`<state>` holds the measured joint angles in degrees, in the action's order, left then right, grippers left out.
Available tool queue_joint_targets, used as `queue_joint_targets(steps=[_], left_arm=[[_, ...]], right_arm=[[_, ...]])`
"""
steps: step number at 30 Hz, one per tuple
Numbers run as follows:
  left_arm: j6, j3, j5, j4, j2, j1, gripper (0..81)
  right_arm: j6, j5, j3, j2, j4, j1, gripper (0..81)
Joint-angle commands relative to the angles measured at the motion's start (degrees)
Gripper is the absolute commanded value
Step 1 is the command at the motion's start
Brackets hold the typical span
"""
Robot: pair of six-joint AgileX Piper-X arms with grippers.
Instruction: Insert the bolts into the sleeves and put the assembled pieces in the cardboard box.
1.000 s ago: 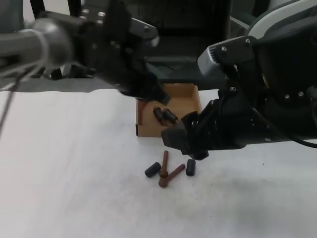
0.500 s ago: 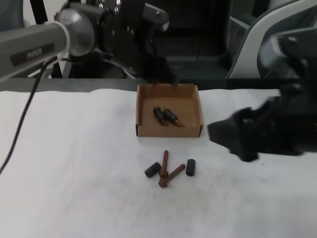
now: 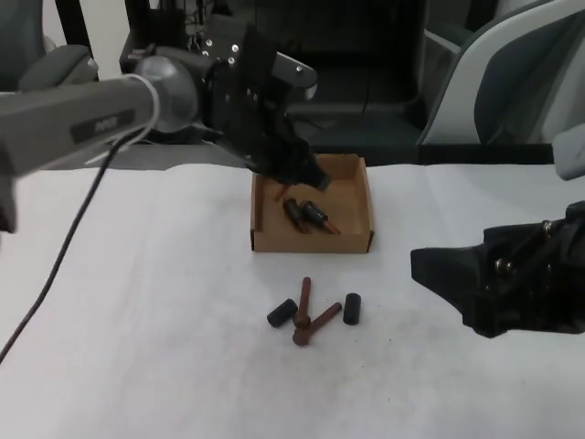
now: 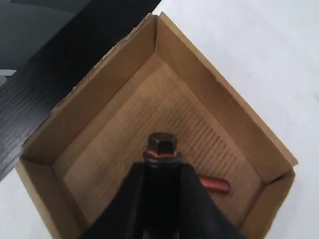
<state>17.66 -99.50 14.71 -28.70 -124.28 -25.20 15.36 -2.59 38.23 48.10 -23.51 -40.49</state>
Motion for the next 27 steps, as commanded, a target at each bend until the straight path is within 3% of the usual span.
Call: queue_joint_targets(steps=[1, 19, 22, 24, 27], left_arm=[[0.5, -3.7, -0.2, 0.1, -1.6, -0.1, 1.7], [0.5, -10.1, -1.9, -10.4, -6.6, -0.1, 0.8], [0.3, -10.1, -2.3, -10.9, -6.6, -0.1, 15.5], [0.3, -10.1, -4.3, -11.4, -6.6, -0.1, 31.8], [0.3, -10.1, -4.6, -11.4, -6.6, -0.1, 48.7]], right_arm=[[0.1, -0.2, 0.1, -0.6, 1.1, 0.0, 70.0], [-0.8, -0.2, 0.1, -0.6, 3.7, 0.0, 70.0], [-0.8, -0.2, 0.1, -0.6, 3.7, 0.0, 70.0], [-0.8, -0.2, 0.1, -0.6, 3.7, 0.0, 70.0], [-0.8, -0.2, 0.1, -0.6, 3.7, 0.0, 70.0]])
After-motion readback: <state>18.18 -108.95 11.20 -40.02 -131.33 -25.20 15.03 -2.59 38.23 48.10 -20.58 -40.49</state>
